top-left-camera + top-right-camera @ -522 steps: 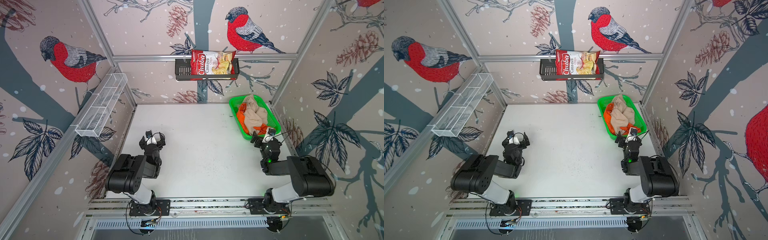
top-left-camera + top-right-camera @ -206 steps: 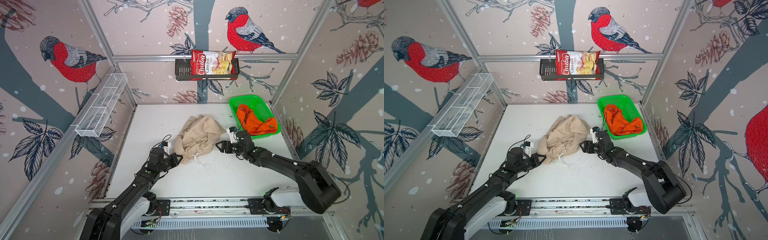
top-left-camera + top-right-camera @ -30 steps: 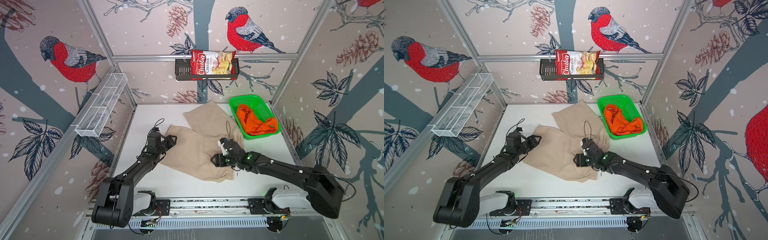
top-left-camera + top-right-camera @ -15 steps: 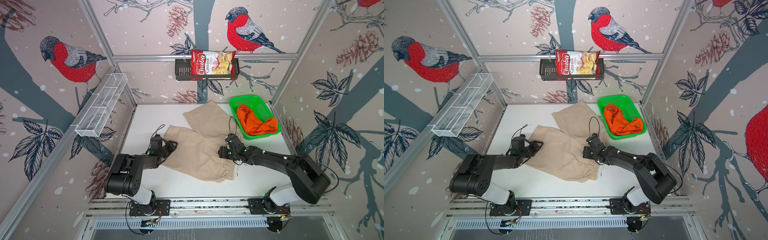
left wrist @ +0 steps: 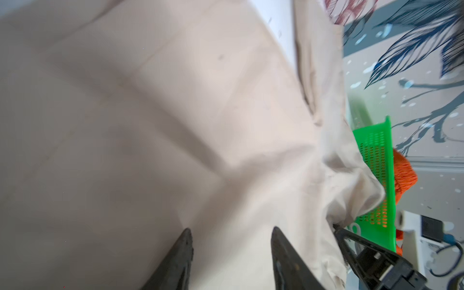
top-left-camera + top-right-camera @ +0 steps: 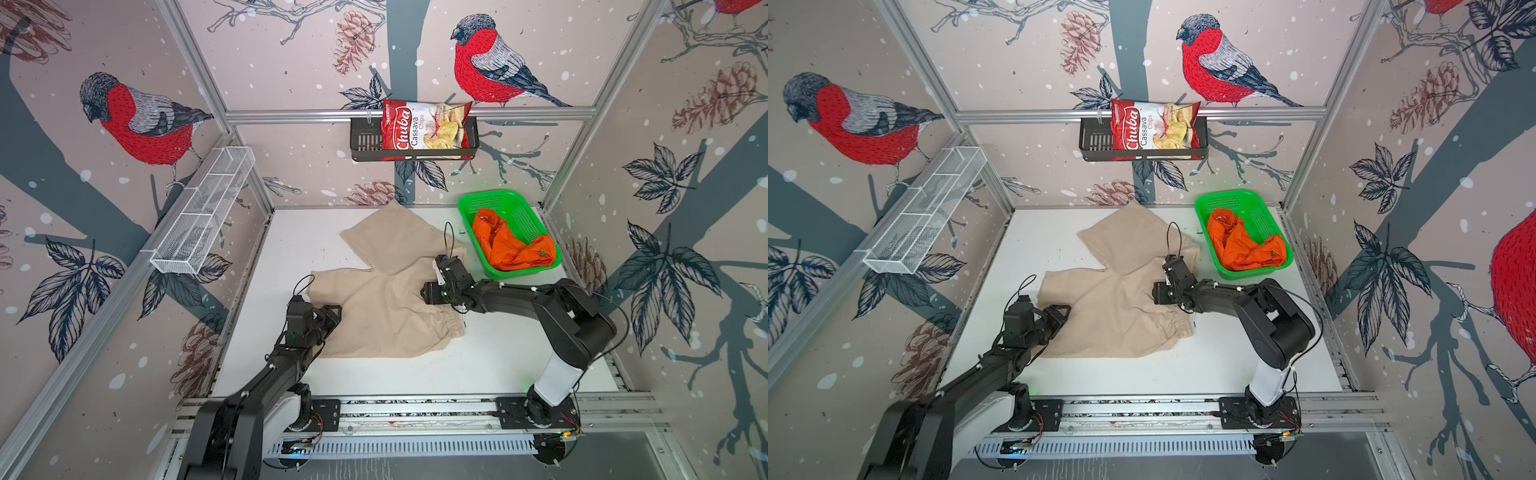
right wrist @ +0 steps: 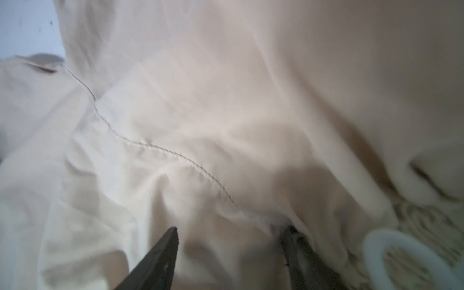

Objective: Fold and stack the shorts

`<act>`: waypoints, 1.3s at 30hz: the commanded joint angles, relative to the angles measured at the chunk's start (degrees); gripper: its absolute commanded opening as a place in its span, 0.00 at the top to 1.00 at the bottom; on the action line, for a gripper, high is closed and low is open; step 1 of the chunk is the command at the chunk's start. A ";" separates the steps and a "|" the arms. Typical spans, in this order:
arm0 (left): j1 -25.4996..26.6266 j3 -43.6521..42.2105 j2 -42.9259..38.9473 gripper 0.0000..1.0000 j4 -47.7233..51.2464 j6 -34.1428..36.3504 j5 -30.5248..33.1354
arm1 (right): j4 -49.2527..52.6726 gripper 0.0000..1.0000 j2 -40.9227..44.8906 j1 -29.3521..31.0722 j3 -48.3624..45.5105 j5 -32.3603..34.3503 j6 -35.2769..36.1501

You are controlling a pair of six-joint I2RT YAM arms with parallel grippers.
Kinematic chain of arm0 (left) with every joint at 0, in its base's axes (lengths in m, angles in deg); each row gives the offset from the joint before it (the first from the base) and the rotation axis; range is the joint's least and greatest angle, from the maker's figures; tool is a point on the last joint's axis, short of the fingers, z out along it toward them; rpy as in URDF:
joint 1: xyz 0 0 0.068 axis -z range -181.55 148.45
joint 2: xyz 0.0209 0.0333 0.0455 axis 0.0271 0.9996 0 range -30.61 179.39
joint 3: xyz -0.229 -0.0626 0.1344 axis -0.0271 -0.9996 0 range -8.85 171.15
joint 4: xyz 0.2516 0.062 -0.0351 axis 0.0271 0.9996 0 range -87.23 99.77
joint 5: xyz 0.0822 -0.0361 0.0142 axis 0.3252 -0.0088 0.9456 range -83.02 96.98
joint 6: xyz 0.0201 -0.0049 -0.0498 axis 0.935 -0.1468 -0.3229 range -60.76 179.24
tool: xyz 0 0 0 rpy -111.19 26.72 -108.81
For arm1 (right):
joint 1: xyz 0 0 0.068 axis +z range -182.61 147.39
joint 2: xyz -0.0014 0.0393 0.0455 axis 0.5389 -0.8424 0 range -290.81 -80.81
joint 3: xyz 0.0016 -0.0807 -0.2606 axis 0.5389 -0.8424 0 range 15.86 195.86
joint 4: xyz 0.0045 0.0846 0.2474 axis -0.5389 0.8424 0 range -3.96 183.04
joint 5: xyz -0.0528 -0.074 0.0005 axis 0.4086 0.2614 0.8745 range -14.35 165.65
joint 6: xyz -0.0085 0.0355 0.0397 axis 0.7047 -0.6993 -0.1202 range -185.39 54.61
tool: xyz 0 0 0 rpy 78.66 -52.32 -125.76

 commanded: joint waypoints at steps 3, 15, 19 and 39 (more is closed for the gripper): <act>-0.10 4.36 -11.79 0.49 13.17 3.43 6.95 | 8.03 0.32 5.09 0.26 6.28 -1.16 3.94; 2.44 20.36 16.31 0.49 -0.37 10.50 -0.98 | -2.27 0.33 9.40 2.30 -5.00 -8.29 -7.18; 2.54 22.19 23.66 0.50 -3.08 10.61 -0.29 | -2.70 0.33 8.27 2.07 -9.13 -7.15 -8.94; 4.61 50.80 45.54 0.51 2.78 17.05 -5.01 | 3.79 0.31 11.36 -1.77 3.26 -3.92 -3.96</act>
